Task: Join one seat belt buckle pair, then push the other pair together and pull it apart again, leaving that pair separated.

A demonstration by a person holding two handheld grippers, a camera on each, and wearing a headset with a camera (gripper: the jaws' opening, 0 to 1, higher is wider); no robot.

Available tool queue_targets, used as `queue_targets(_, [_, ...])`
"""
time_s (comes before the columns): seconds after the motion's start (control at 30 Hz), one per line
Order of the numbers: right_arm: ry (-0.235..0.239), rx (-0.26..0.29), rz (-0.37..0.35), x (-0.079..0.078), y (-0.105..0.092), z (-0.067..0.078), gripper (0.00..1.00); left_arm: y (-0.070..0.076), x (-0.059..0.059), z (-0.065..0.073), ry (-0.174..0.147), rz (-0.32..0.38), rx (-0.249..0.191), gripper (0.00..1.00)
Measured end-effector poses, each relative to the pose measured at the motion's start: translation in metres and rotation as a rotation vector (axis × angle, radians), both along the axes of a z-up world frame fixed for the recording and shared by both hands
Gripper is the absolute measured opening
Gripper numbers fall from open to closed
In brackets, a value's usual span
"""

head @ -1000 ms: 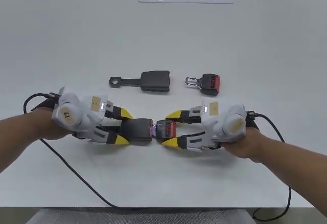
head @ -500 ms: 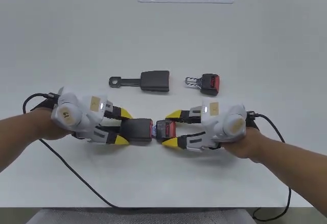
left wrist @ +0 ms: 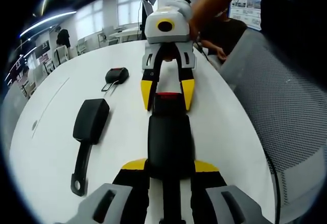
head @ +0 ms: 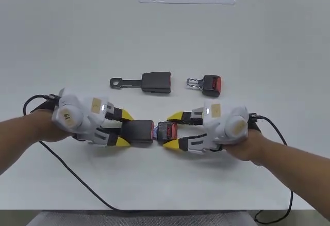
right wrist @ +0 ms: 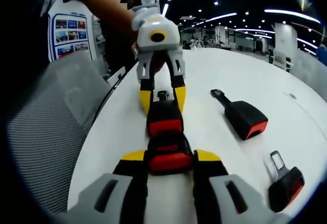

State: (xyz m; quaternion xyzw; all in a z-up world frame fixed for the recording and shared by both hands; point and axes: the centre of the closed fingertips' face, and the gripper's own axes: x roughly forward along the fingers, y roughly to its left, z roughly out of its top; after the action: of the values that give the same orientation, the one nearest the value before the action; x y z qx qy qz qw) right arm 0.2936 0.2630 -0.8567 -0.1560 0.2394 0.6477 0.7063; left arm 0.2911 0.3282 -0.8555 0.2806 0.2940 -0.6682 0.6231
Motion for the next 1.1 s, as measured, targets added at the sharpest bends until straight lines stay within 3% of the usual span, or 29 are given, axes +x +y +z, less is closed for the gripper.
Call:
queue_targets(0.47, [-0.028,-0.046,0.023,0.000,0.002,0.001,0.36,0.000,0.001,0.000,-0.020,0.008,0.046,0.33])
queue_targets(0.5, [-0.011,-0.044,0.005,0.001,0.002,0.001,0.36,0.000,0.001,0.000,-0.017,0.024,0.057,0.33])
queue_targets(0.53, [0.023,-0.051,-0.035,0.002,0.001,0.002,0.38,0.000,0.000,0.001,0.008,0.054,0.060,0.34])
queue_targets(0.57, [0.008,-0.038,-0.022,0.003,0.002,0.004,0.42,-0.002,0.000,0.003,0.033,0.091,0.051,0.36])
queue_targets(0.6, [0.025,-0.021,-0.028,0.002,0.002,0.007,0.50,-0.001,0.005,0.004,0.031,0.149,0.049,0.40])
queue_targets(0.63, [0.027,-0.025,-0.030,0.002,0.002,0.008,0.55,-0.002,0.011,0.004,0.008,0.161,0.034,0.44])
queue_targets(0.67, [0.006,-0.033,-0.041,0.006,0.000,0.008,0.59,-0.001,0.010,0.007,0.017,0.147,0.027,0.47])
queue_targets(0.7, [-0.006,-0.027,-0.045,0.007,-0.001,0.010,0.61,-0.005,0.009,0.014,0.048,0.180,-0.007,0.48])
queue_targets(0.77, [0.010,-0.010,-0.066,0.009,-0.001,0.015,0.66,-0.007,0.016,0.023,0.038,0.206,-0.037,0.51])
queue_targets(0.83, [-0.016,-0.021,-0.093,0.015,-0.004,0.018,0.77,-0.010,0.018,0.030,0.037,0.220,-0.055,0.59])
queue_targets(0.9, [-0.019,-0.013,-0.106,0.018,-0.006,0.022,0.81,-0.018,0.019,0.041,0.066,0.241,-0.109,0.67])
queue_targets(0.97, [-0.018,-0.008,-0.122,0.020,-0.010,0.027,0.80,-0.017,0.025,0.045,0.018,0.241,-0.101,0.63])
queue_targets(1.1, [-0.027,0.003,-0.148,0.028,-0.017,0.035,0.80,-0.021,0.032,0.053,0.005,0.250,-0.112,0.67])
